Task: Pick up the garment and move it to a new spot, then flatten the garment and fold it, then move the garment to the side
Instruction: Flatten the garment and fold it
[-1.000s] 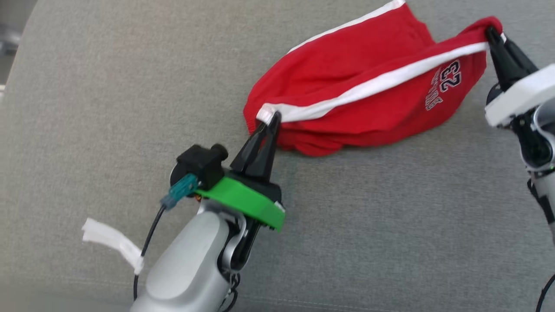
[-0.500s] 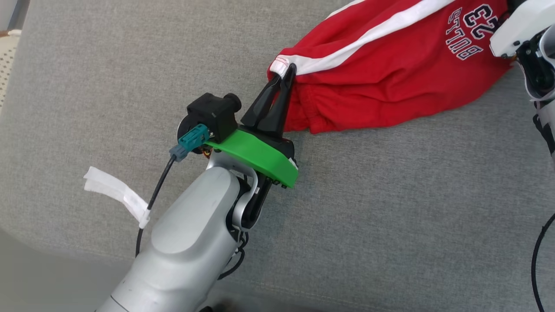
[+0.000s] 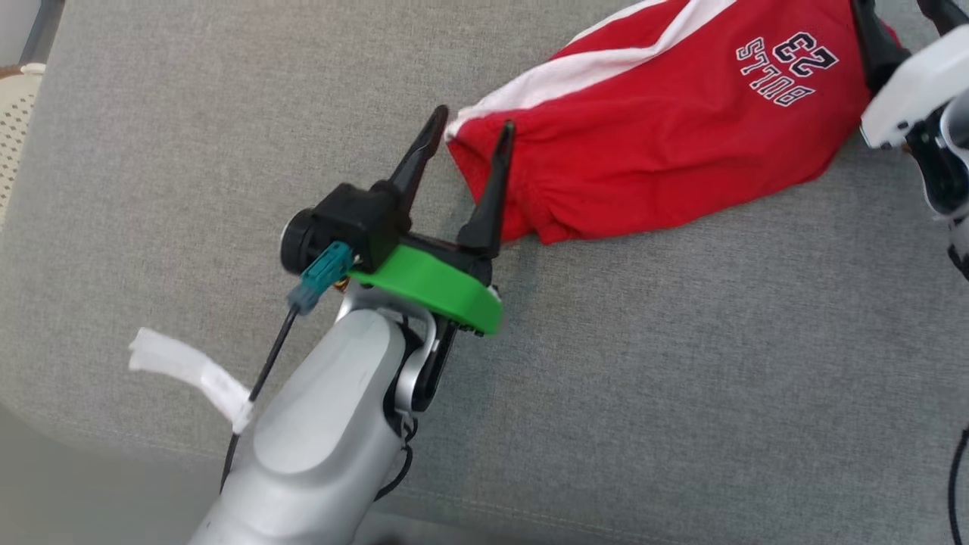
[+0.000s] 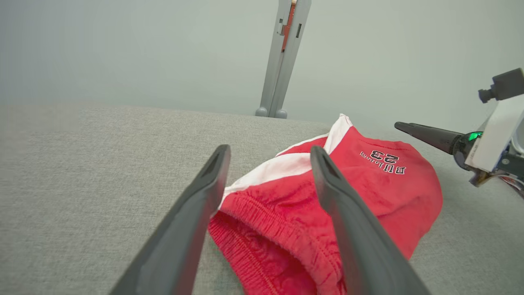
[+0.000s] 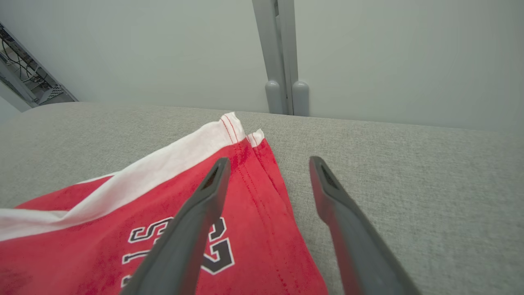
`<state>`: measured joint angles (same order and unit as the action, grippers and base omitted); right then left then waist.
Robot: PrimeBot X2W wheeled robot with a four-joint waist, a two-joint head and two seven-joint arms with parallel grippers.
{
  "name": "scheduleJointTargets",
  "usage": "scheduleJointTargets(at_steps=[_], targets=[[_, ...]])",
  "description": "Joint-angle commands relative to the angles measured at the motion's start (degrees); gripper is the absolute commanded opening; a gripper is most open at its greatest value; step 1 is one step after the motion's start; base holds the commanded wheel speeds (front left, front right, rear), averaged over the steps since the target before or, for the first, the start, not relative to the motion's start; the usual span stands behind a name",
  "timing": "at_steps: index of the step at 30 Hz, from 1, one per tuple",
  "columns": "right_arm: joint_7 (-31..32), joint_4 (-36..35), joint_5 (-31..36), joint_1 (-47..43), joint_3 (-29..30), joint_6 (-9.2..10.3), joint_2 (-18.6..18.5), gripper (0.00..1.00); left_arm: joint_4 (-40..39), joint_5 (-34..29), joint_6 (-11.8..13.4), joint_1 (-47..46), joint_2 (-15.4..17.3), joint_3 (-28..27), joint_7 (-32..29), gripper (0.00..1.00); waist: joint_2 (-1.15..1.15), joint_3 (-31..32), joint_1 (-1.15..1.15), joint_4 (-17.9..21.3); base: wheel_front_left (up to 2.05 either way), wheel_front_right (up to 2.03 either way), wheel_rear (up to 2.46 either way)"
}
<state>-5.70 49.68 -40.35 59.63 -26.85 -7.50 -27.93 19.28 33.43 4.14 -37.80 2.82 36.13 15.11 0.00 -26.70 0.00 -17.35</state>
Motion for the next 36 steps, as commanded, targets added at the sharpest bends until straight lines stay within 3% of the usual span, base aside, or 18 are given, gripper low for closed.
scheduleJointTargets(at_steps=[1,6,19,20,21,22,36], targets=[[0.1,0.3,-0.7,-1.2,-0.7,0.04,-0.9,1.00,-0.7,-1.5,0.5,1.6,0.2,-1.2,0.0,1.00,0.00,1.1,0.00,0.5,0.00,0.00,0.00],[0.1,0.7,-3.1,-3.9,-3.6,0.04,-3.1,1.00,-4.6,-6.9,-0.1,8.2,0.2,-7.8,0.0,1.00,0.00,2.0,0.00,0.3,0.00,0.00,0.00],[2.5,5.9,-6.3,-4.6,-8.0,0.04,-2.3,1.00,-14.5,-13.3,1.1,19.6,0.2,-17.7,0.0,1.00,0.00,2.3,0.00,-2.4,0.00,0.00,0.00],[2.7,6.0,-6.8,-4.9,-8.3,0.03,-2.0,0.47,-15.0,-13.5,1.1,20.4,0.2,-18.1,0.0,1.00,0.00,2.4,0.00,-2.4,0.00,0.00,0.00],[2.7,6.0,-7.0,-5.0,-8.6,0.03,-2.1,0.09,-15.3,-13.7,1.1,21.0,0.2,-18.3,0.0,1.00,0.00,2.4,0.00,-2.4,0.00,0.00,0.00],[2.7,6.0,-7.3,-5.1,-8.8,0.03,-2.1,0.00,-15.6,-13.9,1.1,21.6,0.2,-18.6,0.0,1.00,0.00,2.5,0.00,-2.4,0.00,0.00,0.00],[-6.4,3.4,-14.6,-12.0,-8.8,0.07,-3.5,0.00,-16.2,-16.2,1.1,26.9,0.2,-21.8,0.0,1.00,0.00,8.9,0.00,1.7,0.00,0.00,0.00]])
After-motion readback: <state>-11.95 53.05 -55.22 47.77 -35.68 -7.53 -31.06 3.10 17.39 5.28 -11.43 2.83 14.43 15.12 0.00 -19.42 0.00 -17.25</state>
